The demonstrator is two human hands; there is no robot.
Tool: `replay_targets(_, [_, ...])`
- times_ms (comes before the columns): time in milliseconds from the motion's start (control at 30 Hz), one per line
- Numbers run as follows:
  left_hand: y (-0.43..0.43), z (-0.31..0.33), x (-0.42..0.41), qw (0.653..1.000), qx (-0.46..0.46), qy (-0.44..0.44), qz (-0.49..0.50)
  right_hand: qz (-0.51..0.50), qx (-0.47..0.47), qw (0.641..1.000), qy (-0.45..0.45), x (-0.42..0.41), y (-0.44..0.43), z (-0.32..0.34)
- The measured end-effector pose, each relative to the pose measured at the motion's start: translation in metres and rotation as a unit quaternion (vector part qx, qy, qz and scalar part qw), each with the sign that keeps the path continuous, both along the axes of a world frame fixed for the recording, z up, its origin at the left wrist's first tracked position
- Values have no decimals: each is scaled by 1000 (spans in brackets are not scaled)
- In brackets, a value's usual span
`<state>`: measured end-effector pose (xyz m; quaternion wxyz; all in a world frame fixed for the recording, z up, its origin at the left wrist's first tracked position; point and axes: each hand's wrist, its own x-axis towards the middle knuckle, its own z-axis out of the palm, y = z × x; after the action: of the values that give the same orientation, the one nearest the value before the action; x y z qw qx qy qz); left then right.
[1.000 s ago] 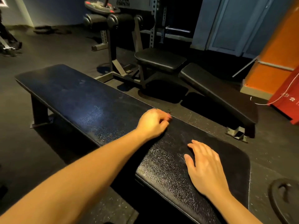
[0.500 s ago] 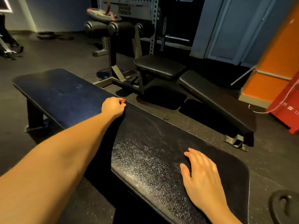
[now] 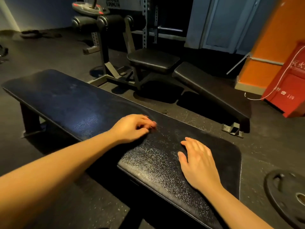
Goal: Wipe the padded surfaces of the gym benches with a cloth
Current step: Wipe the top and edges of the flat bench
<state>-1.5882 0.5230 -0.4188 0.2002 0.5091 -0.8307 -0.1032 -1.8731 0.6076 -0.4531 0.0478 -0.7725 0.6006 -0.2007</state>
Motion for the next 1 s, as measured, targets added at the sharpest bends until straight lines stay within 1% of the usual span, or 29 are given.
replay_targets(100, [-44, 0, 37, 985, 10, -7, 169, -2, -1, 1000, 1, 1, 0, 0])
replay_targets(133, [-52, -2, 33, 980, 13, 6, 197, -4, 0, 1000, -1, 1, 0, 0])
replay_targets(167, [-55, -7, 22, 979, 14, 24, 204, -3, -1, 1000, -3, 1, -1, 0])
replay_targets(200, [-55, -11, 4, 980, 17, 41, 192, -1, -3, 1000, -4, 1, -2, 0])
replay_targets(267, [-39, -17, -45, 990, 13, 56, 126, 1, -5, 1000, -10, -1, -3, -1])
replay_targets(333, [-8, -16, -84, 998, -12, 46, 50, 1, -1, 1000, -26, -2, -4, -1])
replay_targets(400, [28, -11, -96, 999, -27, 32, 12, 0, 5, 999, -39, -3, -3, -1])
replay_targets(500, [68, 1, -88, 1000, -4, -21, 3, -4, 16, 998, -58, -4, -1, 3])
replay_targets(633, [85, 25, -72, 989, 99, -104, 24, 1, 26, 998, -54, -2, 4, 11])
replay_targets(667, [86, 28, -70, 986, 122, -112, 24, 3, 33, 998, -51, -1, 5, 14])
replay_targets(733, [90, 32, -69, 984, 150, -86, 33, 9, 57, 997, -44, -1, 6, 20])
replay_targets(833, [96, 33, -71, 989, 133, -1, 58, 31, 80, 995, -57, -3, 9, 31])
replay_targets(933, [100, 32, -69, 989, 120, 57, 69, 77, 98, 984, -126, -1, 15, 42])
replay_targets(1000, [102, 34, -66, 979, 156, 108, 72, 96, 147, 965, -195, 3, 21, 50])
